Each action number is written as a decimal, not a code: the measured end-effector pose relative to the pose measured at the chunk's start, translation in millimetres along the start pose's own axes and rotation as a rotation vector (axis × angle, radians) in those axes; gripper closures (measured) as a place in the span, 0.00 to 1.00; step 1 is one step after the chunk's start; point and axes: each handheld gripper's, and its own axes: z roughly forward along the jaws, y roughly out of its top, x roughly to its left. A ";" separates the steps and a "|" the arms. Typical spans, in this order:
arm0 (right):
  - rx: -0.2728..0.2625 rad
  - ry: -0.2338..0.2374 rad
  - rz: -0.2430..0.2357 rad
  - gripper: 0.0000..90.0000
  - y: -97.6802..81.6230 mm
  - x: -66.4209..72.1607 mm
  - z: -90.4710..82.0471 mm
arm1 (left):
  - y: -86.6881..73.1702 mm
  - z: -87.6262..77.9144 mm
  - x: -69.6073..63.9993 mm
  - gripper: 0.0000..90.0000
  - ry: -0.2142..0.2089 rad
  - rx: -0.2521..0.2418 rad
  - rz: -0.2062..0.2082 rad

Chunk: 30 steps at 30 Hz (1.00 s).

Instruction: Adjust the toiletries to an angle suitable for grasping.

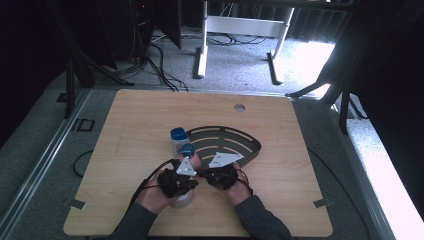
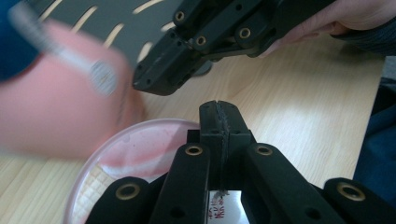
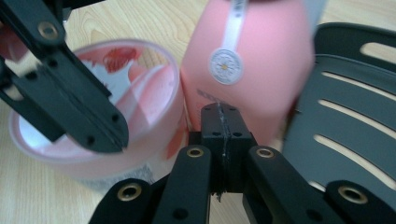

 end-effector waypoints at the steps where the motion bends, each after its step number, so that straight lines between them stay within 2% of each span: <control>1: -0.002 -0.004 -0.002 1.00 -0.6 -0.8 -3.0 | 4.2 3.7 -2.2 1.00 -0.009 -0.003 0.005; 6: -0.023 -0.040 -0.001 1.00 -4.7 -5.2 -24.2 | 24.7 19.5 -12.6 1.00 -0.036 0.006 0.053; 7: -0.023 -0.040 -0.001 1.00 -4.7 -5.2 -24.2 | 24.7 19.5 -12.6 1.00 -0.036 0.006 0.053; 8: -0.027 -0.050 -0.001 1.00 -5.7 -6.5 -27.9 | 33.4 27.1 -16.6 1.00 -0.048 0.002 0.065; 11: -0.030 -0.092 0.006 1.00 -11.5 -12.0 -43.8 | 43.1 35.8 -21.2 1.00 -0.060 -0.006 0.079; 14: -0.035 -0.106 0.023 1.00 -17.1 -17.1 -54.2 | 50.4 42.9 -26.0 1.00 -0.073 -0.016 0.093; 25: -0.021 -0.159 0.045 1.00 -34.7 -24.6 -76.5 | 67.2 58.3 -35.9 1.00 -0.095 -0.032 0.104; 30: -0.016 -0.182 0.058 0.99 -42.4 -28.7 -84.4 | 74.9 66.1 -35.1 1.00 -0.118 -0.047 0.102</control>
